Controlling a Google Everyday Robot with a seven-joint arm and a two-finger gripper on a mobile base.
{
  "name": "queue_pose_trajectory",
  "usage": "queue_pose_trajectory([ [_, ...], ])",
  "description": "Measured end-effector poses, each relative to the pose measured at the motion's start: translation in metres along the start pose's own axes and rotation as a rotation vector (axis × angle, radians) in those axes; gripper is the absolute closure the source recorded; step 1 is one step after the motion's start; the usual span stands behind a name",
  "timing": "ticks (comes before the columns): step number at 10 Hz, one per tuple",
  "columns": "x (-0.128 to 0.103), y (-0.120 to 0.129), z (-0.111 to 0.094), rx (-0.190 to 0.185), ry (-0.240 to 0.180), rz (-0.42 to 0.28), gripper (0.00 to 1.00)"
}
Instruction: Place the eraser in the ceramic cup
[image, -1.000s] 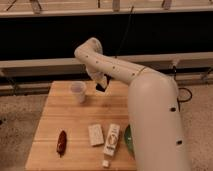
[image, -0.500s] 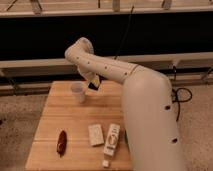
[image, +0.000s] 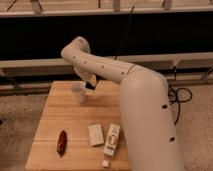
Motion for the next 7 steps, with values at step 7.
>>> queue_pose_trajectory([
  [7,-0.029,-0.034,-0.027,0.048,-0.053,-0.115,0.83],
])
